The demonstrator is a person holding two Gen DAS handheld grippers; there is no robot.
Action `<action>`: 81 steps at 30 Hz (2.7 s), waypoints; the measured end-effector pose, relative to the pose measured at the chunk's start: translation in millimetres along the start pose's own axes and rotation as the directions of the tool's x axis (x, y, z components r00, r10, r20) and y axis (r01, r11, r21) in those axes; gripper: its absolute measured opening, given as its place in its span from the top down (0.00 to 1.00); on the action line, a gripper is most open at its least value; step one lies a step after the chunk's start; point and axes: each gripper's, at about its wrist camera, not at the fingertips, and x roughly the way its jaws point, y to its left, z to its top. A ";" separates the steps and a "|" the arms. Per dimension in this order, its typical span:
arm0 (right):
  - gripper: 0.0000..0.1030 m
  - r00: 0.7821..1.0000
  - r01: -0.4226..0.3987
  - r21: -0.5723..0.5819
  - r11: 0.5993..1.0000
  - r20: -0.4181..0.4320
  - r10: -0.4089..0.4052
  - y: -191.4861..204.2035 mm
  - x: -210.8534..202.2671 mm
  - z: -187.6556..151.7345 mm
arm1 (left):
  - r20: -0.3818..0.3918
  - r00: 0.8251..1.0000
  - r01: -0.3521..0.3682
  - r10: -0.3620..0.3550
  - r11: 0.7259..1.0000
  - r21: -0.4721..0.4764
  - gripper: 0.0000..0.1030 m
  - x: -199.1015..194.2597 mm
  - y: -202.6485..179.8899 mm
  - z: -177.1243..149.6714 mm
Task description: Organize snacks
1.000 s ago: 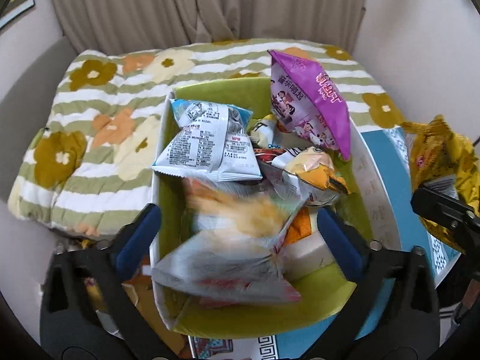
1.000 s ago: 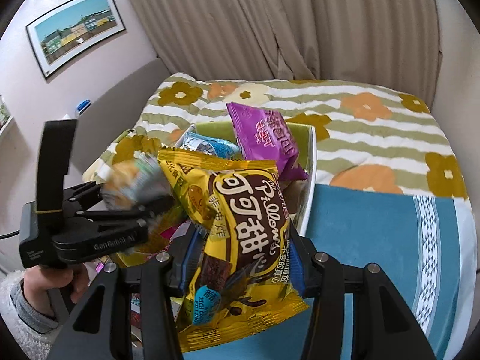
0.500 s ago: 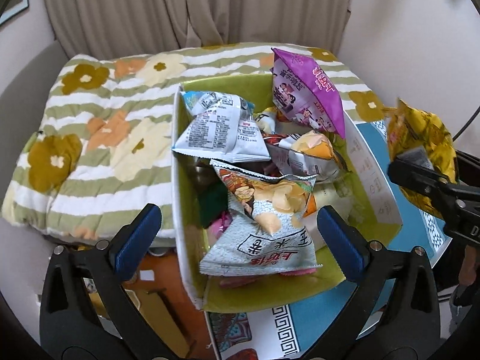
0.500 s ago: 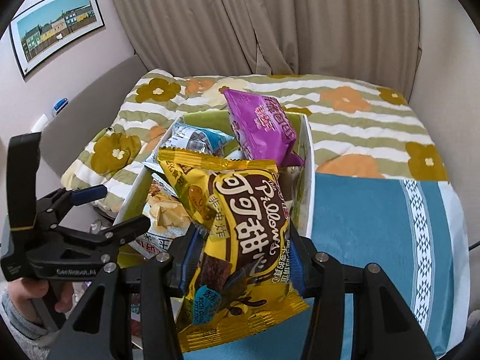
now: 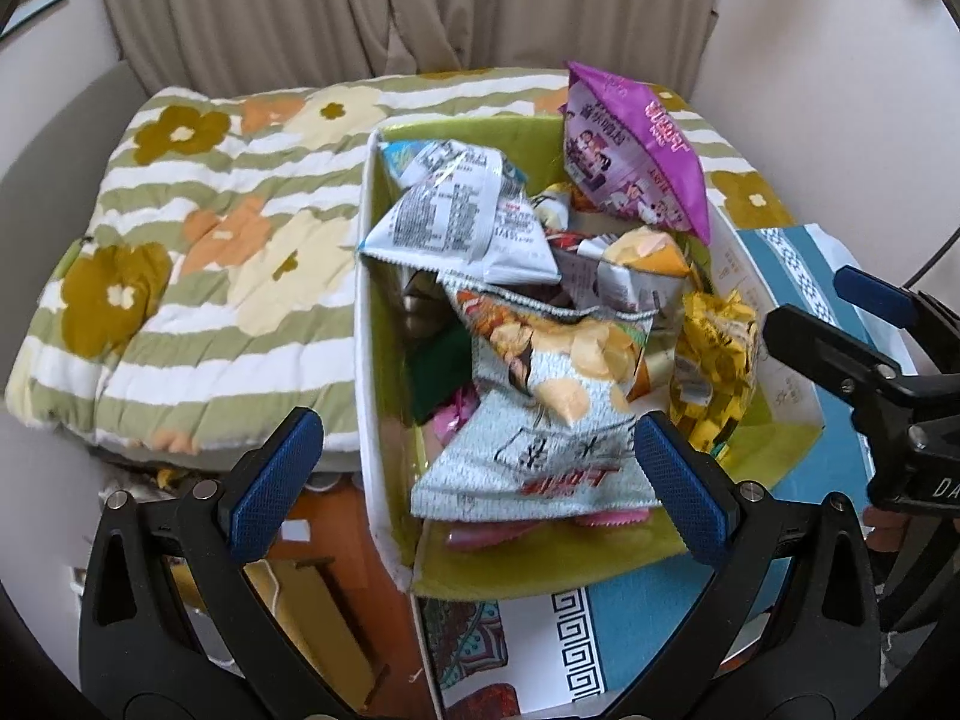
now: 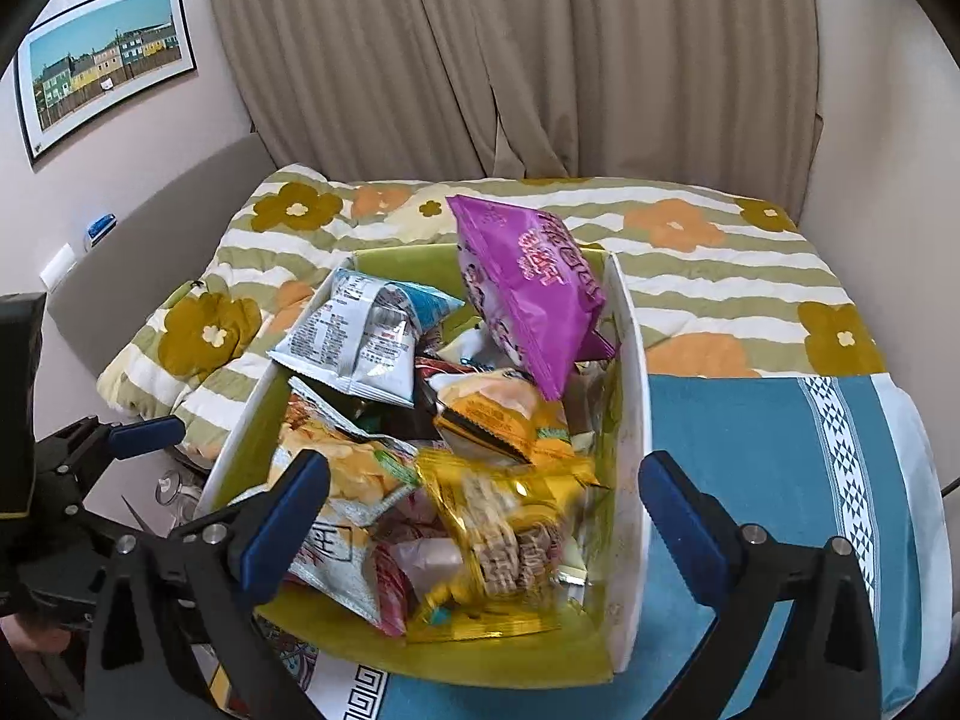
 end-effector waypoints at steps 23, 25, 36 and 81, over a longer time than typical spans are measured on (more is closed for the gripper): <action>0.01 0.971 0.027 0.007 1.000 0.236 -0.028 -82.2 -175.8 -24.2 | 0.319 0.947 -0.033 0.048 0.998 -0.052 0.00 -159.4 -137.0 -38.0; 0.01 0.969 0.065 0.024 0.998 0.239 -0.069 -94.2 -196.3 -30.7 | 0.349 0.936 -0.032 0.052 0.997 -0.064 0.00 -172.4 -146.8 -43.1; 0.01 0.948 0.203 0.029 0.979 0.245 -0.204 -126.3 -240.9 -60.0 | 0.444 0.891 -0.076 0.095 0.995 -0.060 0.00 -209.3 -189.1 -64.1; 0.01 0.942 0.210 0.057 0.976 0.254 -0.218 -133.2 -241.7 -59.0 | 0.459 0.883 -0.082 0.100 0.995 -0.059 0.00 -211.6 -186.4 -62.9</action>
